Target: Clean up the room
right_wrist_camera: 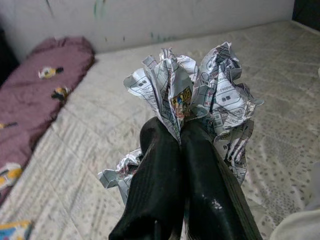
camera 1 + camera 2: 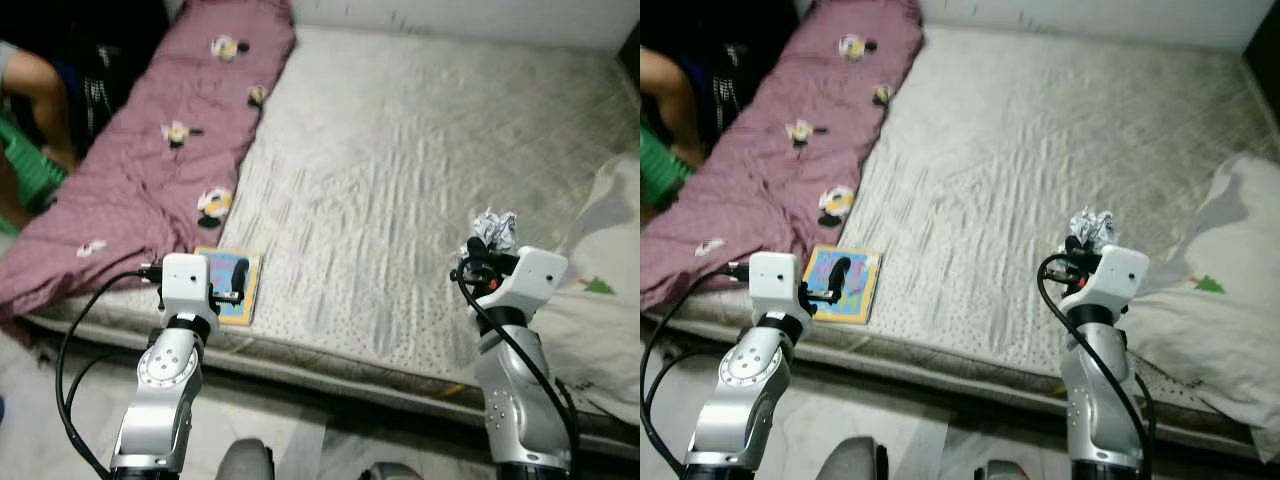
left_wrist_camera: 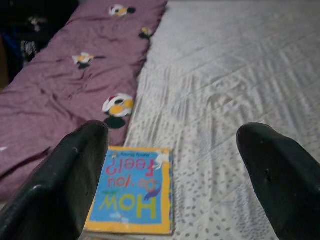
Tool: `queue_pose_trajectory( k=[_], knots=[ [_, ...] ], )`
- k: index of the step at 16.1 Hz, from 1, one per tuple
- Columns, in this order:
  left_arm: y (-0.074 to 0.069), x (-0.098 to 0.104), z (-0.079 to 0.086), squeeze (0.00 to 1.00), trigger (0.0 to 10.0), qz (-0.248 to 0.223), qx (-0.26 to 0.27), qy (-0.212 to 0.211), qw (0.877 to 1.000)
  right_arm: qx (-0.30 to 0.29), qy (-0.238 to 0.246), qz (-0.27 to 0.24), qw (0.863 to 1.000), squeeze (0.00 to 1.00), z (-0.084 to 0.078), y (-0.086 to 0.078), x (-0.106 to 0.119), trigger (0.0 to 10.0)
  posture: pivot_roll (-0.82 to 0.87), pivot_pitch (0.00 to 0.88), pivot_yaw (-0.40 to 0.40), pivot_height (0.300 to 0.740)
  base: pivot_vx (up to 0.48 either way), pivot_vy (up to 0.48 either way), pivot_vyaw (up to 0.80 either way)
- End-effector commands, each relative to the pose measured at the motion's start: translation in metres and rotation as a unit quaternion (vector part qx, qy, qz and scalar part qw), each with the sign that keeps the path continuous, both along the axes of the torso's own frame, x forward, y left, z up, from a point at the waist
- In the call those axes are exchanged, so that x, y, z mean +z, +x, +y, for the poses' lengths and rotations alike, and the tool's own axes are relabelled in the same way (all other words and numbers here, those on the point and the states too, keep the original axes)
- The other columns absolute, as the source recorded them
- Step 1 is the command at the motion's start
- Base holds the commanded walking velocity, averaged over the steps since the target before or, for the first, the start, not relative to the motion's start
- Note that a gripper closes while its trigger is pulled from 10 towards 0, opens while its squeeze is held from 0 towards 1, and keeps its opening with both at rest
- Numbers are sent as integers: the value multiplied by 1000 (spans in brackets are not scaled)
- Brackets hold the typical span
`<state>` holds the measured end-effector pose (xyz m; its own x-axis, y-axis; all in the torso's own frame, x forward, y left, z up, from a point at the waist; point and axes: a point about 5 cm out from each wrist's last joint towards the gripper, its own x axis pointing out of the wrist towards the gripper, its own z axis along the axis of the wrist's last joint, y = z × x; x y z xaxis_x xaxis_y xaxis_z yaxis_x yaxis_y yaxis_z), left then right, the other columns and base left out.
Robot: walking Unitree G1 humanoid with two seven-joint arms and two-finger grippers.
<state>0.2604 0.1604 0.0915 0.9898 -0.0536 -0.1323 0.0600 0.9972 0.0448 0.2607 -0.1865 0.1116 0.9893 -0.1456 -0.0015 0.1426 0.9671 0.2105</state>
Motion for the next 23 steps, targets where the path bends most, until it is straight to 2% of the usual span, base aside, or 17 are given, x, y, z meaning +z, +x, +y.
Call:
queue_pose_trajectory(
  k=[1, 6, 8, 11, 15, 19, 23],
  knots=[
    [-1, -3, 6, 0, 10000, 4, 3, 3, 1000, -3, 4, 18, 1000, 0, 0, -4, -9, 10000, -34, 13, 42, 740, 0, 0, 0],
    [8, 1, 4, 0, 10000, -6, -4, 2, 1000, -3, 5, 26, 1000, 0, 0, -4, -16, 10000, -39, 20, 47, 740, 0, 284, -640],
    [7, -1, 1, 0, 10000, -2, -11, 1, 1000, 0, -22, 27, 999, 0, -7, -6, -15, 10000, -47, 37, 42, 740, 0, 358, -800],
    [1, -8, -4, 0, 10000, 11, -22, 0, 1000, 5, -29, 31, 999, 0, -8, -9, -17, 10000, -59, 37, 45, 740, 0, 361, -800],
    [11, -6, -9, 0, 10000, 3, -23, -9, 1000, 18, -18, 37, 999, 0, -1, -8, -22, 10000, -66, 8, 39, 740, 0, 364, 0],
    [24, 1, -12, 0, 10000, -20, -21, -6, 1000, 29, -21, 44, 998, 0, 1, -1, -29, 10000, -58, 0, 40, 740, 0, 268, 0],
    [22, 2, -14, 0, 10000, -34, -33, -26, 999, 41, -26, 41, 998, 0, 3, 2, -30, 10000, -71, 0, 44, 740, 0, 0, 0]
  ],
)
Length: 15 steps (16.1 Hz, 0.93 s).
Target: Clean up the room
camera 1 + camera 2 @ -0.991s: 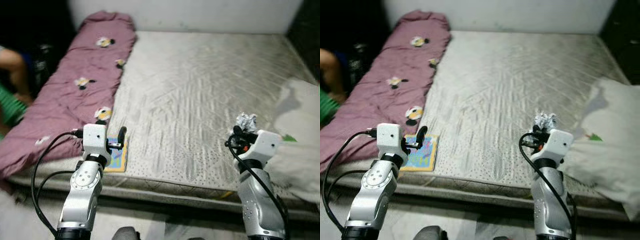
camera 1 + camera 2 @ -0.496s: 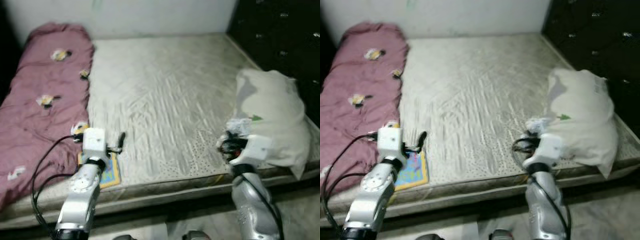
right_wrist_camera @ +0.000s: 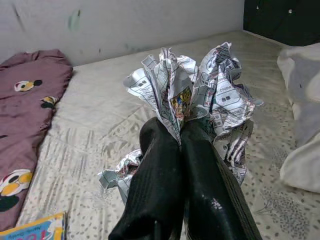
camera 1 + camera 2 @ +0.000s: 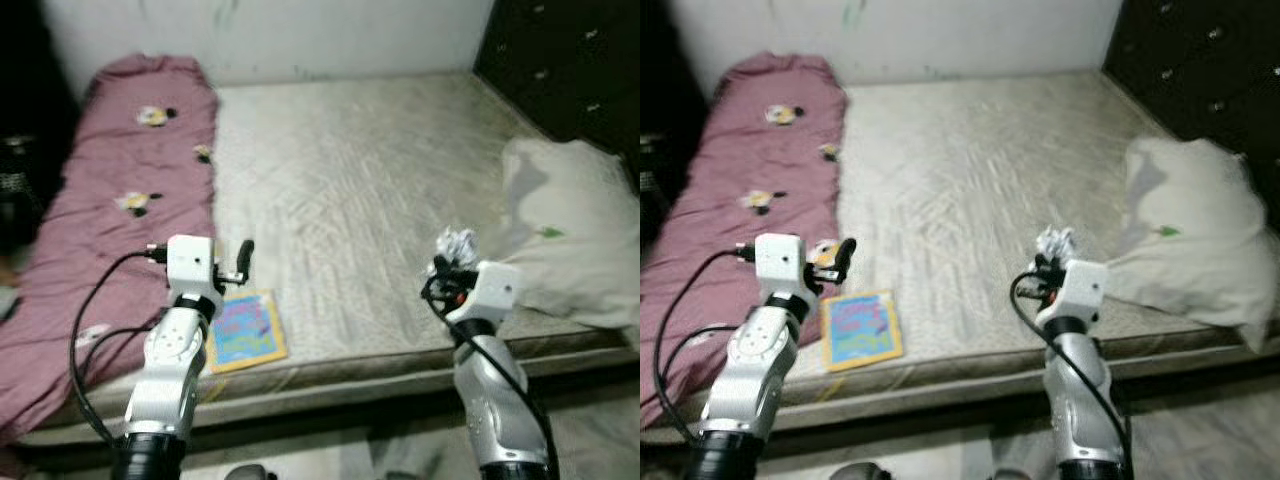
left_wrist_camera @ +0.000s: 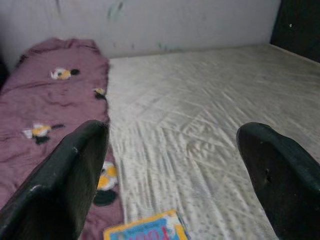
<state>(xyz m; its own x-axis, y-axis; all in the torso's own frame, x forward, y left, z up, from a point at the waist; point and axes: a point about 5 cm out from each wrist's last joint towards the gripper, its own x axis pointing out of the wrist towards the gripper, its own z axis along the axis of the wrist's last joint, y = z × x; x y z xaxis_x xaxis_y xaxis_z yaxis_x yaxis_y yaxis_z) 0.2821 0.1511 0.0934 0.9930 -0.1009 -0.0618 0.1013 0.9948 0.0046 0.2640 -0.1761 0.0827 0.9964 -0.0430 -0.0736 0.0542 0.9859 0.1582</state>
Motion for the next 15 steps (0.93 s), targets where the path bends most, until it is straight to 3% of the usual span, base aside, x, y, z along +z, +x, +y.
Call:
queue_pose_trajectory(
  k=[1, 15],
  knots=[
    [-2, -1, -6, 0, 10000, 1, -16, -9, 1000, -12, -5, 2, 1000, 0, -8, -3, -2, 10000, -74, 0, 46, 740, 0, 0, 0],
    [-2, -6, -11, 0, 10000, 11, -29, -21, 999, -24, -18, 0, 1000, 0, -19, -5, 0, 10000, -97, 16, 40, 740, 205, 0, 0]
  ],
)
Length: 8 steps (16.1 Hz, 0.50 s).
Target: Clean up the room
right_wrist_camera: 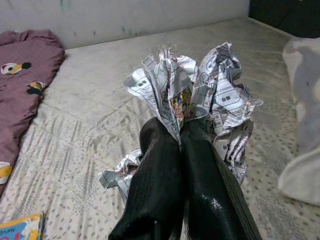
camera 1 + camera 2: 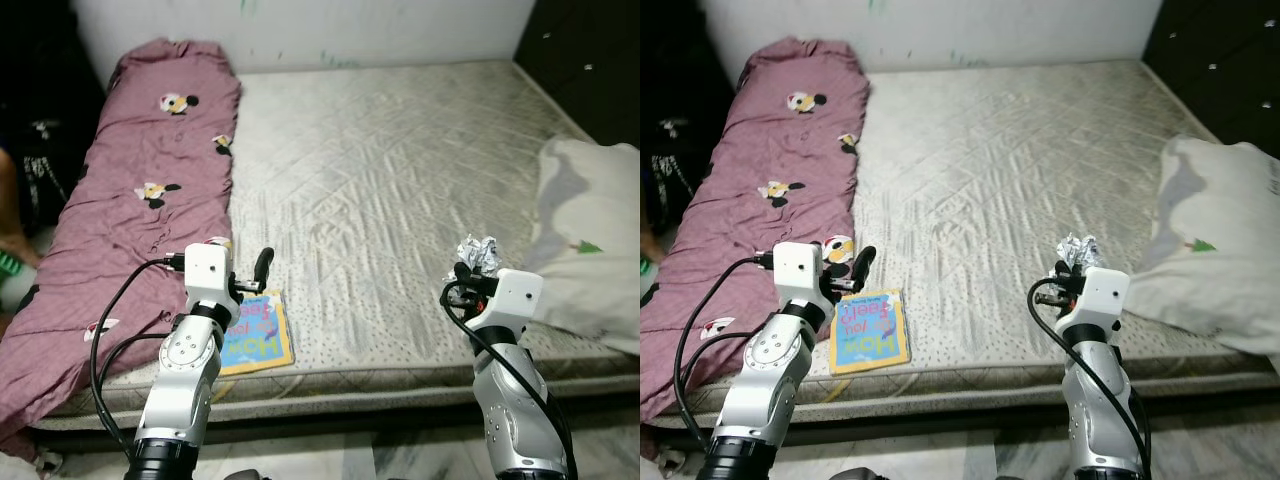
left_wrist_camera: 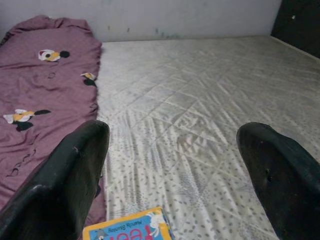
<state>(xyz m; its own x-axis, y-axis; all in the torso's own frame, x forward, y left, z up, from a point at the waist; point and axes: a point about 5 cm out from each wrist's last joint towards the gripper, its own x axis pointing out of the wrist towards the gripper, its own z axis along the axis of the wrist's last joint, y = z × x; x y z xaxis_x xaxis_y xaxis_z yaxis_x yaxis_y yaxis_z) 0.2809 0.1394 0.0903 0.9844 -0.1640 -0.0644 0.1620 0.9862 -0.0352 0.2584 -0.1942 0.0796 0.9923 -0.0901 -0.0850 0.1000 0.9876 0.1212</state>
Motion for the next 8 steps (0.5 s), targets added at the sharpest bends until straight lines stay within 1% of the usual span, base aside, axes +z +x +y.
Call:
queue_pose_trajectory(
  k=[1, 6, 8],
  knots=[
    [-1, -3, 1, 0, 10000, 6, 1, -2, 1000, -2, 0, -7, 1000, 0, -1, 1, 3, 10000, -98, 15, 40, 740, 0, 0, 0],
    [-1, -4, -2, 0, 10000, 8, 1, -4, 1000, -1, 0, -7, 1000, 0, -2, 2, 4, 10000, -97, 9, 33, 740, 0, 0, 0],
    [0, -5, -2, 0, 10000, 12, 2, -13, 1000, 0, -1, -5, 1000, 0, -2, 2, 3, 10000, -96, 8, 32, 740, 0, 397, 0]
  ],
)
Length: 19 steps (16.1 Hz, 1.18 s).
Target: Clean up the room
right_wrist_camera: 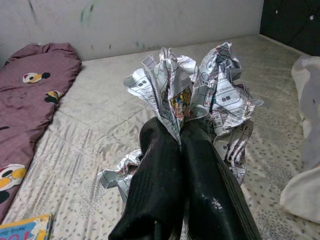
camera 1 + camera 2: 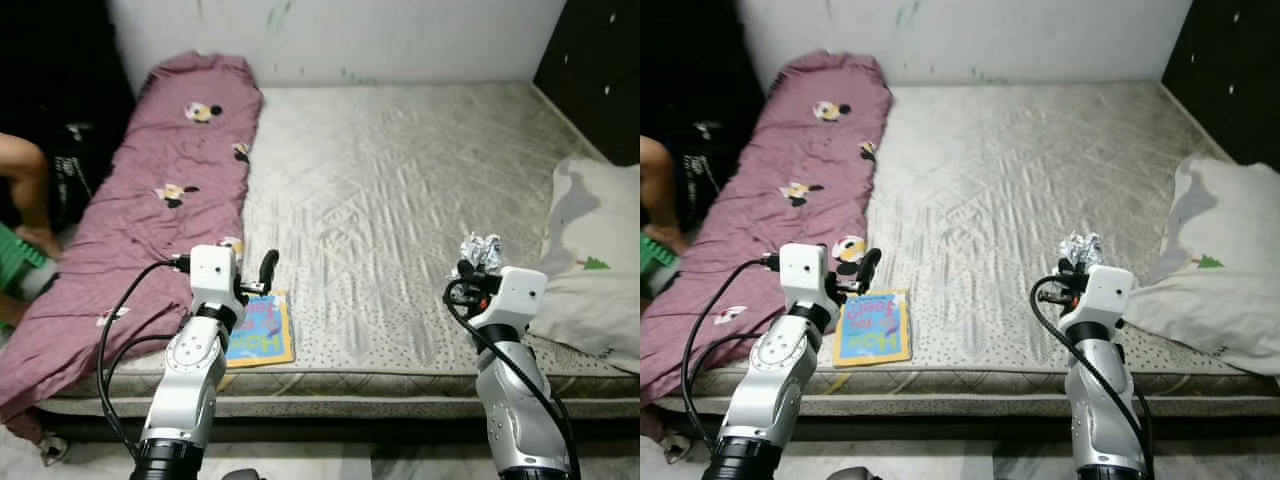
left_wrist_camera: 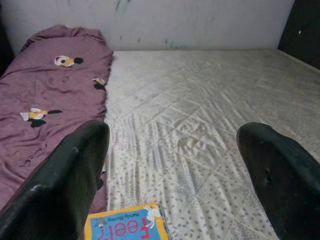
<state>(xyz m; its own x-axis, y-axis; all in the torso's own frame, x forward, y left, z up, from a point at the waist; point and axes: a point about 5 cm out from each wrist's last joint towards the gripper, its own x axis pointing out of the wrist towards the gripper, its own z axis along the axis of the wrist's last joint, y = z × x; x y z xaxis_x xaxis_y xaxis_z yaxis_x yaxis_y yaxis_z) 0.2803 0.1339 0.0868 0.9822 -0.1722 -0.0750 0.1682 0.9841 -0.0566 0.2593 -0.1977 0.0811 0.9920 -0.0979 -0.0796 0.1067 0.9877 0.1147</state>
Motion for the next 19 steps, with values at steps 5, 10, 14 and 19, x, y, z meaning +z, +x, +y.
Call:
queue_pose_trajectory(
  k=[5, 10, 14, 19],
  knots=[
    [2, 0, 1, 0, 10000, 3, 4, -3, 1000, 7, 2, 1, 1000, 0, 3, 2, 0, 10000, -97, 6, 34, 740, 0, 480, -166],
    [2, -1, 0, 0, 10000, 5, 0, -7, 1000, 8, 1, 2, 1000, 0, 4, 1, -1, 10000, -98, 8, 38, 740, 0, 478, 0],
    [3, 4, 0, 0, 10000, -13, -6, -4, 1000, 11, 1, 4, 1000, 0, 6, 1, -2, 10000, -101, 7, 41, 740, 0, 0, 0],
    [2, 6, -2, 0, 10000, -20, -18, -12, 1000, 14, 0, 6, 1000, 0, 7, 1, -3, 10000, -100, 7, 42, 740, 239, 0, 0]
  ],
)
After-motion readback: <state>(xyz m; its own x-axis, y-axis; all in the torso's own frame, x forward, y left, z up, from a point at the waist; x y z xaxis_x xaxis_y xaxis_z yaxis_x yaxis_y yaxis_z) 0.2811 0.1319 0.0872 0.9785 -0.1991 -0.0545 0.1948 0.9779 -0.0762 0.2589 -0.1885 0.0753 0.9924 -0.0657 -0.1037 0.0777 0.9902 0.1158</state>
